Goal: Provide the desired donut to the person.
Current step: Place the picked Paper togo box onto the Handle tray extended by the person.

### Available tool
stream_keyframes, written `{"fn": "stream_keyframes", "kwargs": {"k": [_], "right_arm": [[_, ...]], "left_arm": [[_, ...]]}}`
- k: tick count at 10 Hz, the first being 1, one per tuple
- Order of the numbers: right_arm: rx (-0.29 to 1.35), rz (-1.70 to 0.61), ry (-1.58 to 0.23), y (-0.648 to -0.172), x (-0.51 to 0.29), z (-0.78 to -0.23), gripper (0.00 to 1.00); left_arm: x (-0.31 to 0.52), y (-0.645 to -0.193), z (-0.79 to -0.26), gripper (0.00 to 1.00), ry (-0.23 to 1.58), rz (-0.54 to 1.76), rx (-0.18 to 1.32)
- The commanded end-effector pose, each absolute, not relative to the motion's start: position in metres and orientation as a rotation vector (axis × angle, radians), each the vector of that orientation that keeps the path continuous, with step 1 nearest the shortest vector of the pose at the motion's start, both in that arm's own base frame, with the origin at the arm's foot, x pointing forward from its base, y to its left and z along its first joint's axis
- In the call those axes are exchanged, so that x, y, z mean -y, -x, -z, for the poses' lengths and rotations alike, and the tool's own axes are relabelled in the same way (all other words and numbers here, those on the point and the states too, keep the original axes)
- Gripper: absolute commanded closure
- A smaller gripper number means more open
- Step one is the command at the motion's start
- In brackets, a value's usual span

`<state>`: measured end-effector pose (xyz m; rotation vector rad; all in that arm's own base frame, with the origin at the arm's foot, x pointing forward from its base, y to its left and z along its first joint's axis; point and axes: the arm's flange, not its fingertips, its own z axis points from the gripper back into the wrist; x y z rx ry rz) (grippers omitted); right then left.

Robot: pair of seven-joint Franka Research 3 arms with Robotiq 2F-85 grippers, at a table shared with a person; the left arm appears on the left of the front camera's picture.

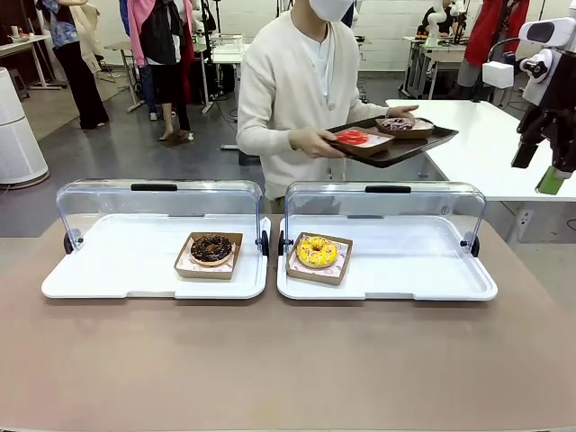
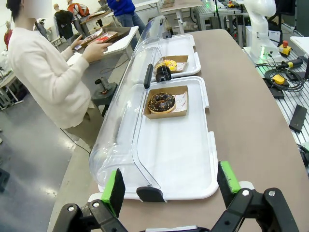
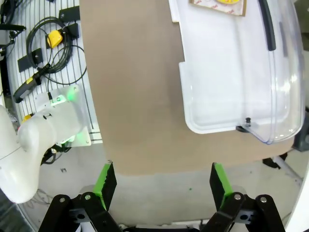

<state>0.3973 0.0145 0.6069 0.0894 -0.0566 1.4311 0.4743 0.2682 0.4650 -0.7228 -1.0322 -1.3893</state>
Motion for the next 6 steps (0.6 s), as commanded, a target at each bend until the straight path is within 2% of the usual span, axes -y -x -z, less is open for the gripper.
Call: {"fn": "stream_keyframes", "kwargs": {"k": [1,5,6], "right_arm": [[0.047,-1.43,-0.088,-0.396,-0.014,-0.608,0.0],[0.057,-1.431,-0.089,-0.397,-0.014,-0.607,0.0],[0.214,-1.446,-0.312,-0.4,0.019,-0.615,0.0]], "left_arm": [[-0.266,-0.473,-0.467,0.0,0.722,1.392,1.036],[-0.266,-0.473,-0.467,0.0,0.722,1.392,1.036],[-0.266,-0.473,-0.467,0.0,0.722,1.392,1.036]]}}
